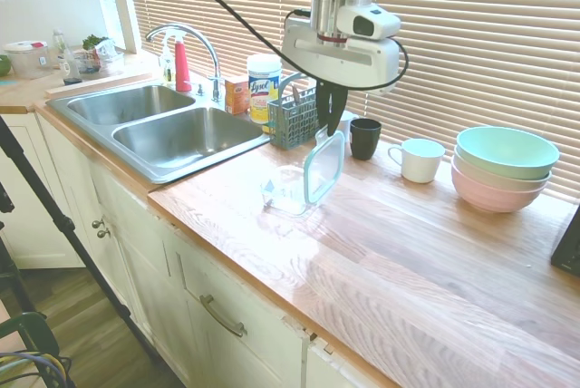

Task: Cover the lid of the food container

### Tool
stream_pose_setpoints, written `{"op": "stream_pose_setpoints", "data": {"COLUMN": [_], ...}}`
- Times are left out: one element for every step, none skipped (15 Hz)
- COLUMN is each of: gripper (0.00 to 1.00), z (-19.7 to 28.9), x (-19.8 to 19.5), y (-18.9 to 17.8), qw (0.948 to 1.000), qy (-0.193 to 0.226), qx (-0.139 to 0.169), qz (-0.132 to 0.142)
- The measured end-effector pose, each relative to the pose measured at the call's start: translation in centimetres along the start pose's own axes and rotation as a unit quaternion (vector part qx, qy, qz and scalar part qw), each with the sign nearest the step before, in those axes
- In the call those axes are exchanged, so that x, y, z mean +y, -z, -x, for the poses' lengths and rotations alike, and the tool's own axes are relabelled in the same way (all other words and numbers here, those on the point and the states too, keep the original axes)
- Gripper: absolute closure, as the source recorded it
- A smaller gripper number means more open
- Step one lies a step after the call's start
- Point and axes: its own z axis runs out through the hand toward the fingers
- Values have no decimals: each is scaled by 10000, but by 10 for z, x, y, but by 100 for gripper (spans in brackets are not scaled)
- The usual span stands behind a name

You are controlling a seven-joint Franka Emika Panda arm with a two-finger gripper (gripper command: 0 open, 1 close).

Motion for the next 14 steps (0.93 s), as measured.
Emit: {"op": "stream_pose_setpoints", "data": {"gripper": [100,100,100,100,100,100,100,100,100,100,100,100,100,100], "z": [2,3,5,6,7,8,8,8,7,6,6,6,6,5], "x": [-3,-6,-9,-13,-16,-19,-22,-24,-25,-27,-30,-33,-36,-38], "y": [1,2,3,3,2,1,1,0,0,1,1,1,1,2], "qw": [10000,10000,9999,9999,9998,9998,9997,9997,9997,9996,9996,9996,9995,9994], "qy": [30,64,101,129,145,160,174,181,182,182,186,194,204,212], "qx": [13,29,56,79,91,100,111,119,126,129,135,145,161,181], "qz": [6,11,29,56,79,98,116,130,142,152,158,170,188,200]}}
